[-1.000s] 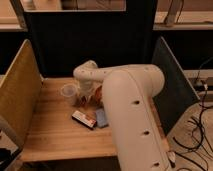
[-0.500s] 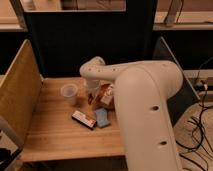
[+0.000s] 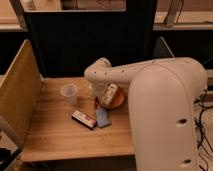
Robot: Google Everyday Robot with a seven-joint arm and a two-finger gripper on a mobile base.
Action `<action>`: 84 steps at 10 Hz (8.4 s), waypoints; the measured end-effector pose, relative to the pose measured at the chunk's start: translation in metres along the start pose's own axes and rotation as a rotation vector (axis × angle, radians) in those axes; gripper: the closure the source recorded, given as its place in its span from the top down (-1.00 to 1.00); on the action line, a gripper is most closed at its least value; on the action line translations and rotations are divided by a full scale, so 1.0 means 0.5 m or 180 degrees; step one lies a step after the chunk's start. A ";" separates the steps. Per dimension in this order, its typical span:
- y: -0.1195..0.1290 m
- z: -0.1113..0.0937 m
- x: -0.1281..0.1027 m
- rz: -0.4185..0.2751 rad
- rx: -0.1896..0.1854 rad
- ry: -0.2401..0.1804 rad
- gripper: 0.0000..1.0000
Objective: Place the pepper on the white sponge
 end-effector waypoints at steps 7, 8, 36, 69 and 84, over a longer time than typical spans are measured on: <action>-0.002 0.002 0.007 -0.0020 0.0018 0.0009 -1.00; -0.002 0.002 0.007 -0.0019 0.0017 0.0009 -1.00; -0.043 -0.008 0.160 -0.1123 0.1177 -0.0137 -1.00; -0.165 0.048 0.174 -0.0832 0.1230 0.0175 -1.00; -0.092 0.048 0.116 -0.0930 0.1184 0.0033 -1.00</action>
